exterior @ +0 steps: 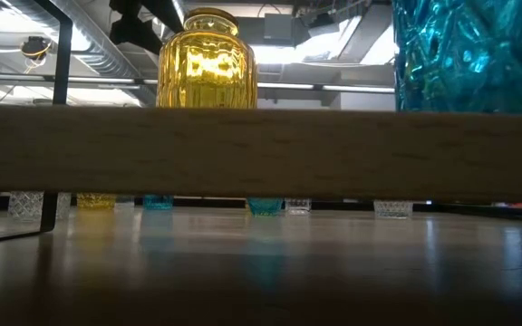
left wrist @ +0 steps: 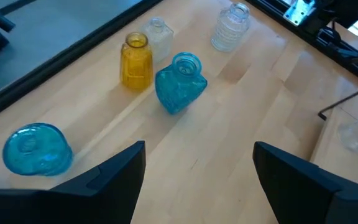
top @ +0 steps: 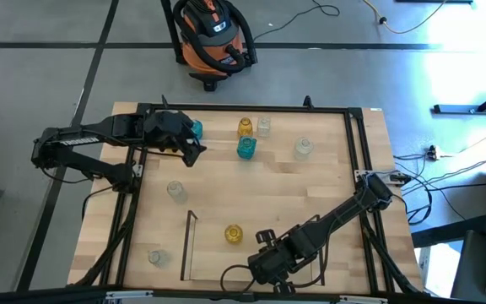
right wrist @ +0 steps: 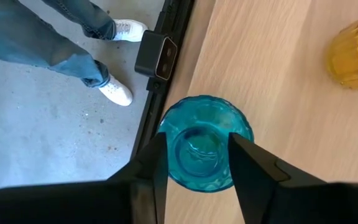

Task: Sort vases onto shelf
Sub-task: Put the blue vase on the shelf, then put the transparent vase on the shelf

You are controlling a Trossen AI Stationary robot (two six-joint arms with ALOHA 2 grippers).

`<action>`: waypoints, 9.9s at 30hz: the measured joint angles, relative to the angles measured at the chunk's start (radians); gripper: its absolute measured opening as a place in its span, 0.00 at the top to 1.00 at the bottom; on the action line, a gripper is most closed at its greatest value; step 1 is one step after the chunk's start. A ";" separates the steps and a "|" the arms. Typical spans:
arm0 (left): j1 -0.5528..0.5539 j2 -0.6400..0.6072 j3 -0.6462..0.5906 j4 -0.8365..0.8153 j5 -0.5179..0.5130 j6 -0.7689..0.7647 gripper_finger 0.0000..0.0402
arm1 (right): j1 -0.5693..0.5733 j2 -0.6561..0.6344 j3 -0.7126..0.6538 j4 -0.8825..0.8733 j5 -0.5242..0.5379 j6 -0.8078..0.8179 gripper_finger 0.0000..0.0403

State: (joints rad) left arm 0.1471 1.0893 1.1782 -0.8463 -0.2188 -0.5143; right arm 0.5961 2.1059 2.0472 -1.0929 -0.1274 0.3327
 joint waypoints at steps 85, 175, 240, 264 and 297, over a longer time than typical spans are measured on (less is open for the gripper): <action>-0.236 0.000 0.001 0.001 -0.099 -0.156 0.28 | -1.024 -0.329 -0.787 1.705 -0.320 0.285 0.67; -0.241 0.199 0.000 0.152 -0.103 -0.190 0.28 | -0.981 -0.759 -0.708 -0.127 0.169 0.049 0.63; -0.241 0.199 0.000 0.152 -0.158 -0.189 0.28 | 0.231 -0.578 -0.560 0.324 0.262 0.539 0.63; -0.248 0.199 0.000 0.150 -0.129 -0.189 0.28 | 0.229 -0.385 -0.560 0.219 0.252 0.492 0.63; -0.248 0.199 0.000 0.149 -0.127 -0.189 0.28 | 0.229 -0.341 -0.560 0.277 0.247 0.508 0.43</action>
State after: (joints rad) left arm -0.1009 1.2884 1.1786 -0.6977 -0.3460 -0.7037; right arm 0.8246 1.7649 1.4876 -0.8162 0.1200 0.8410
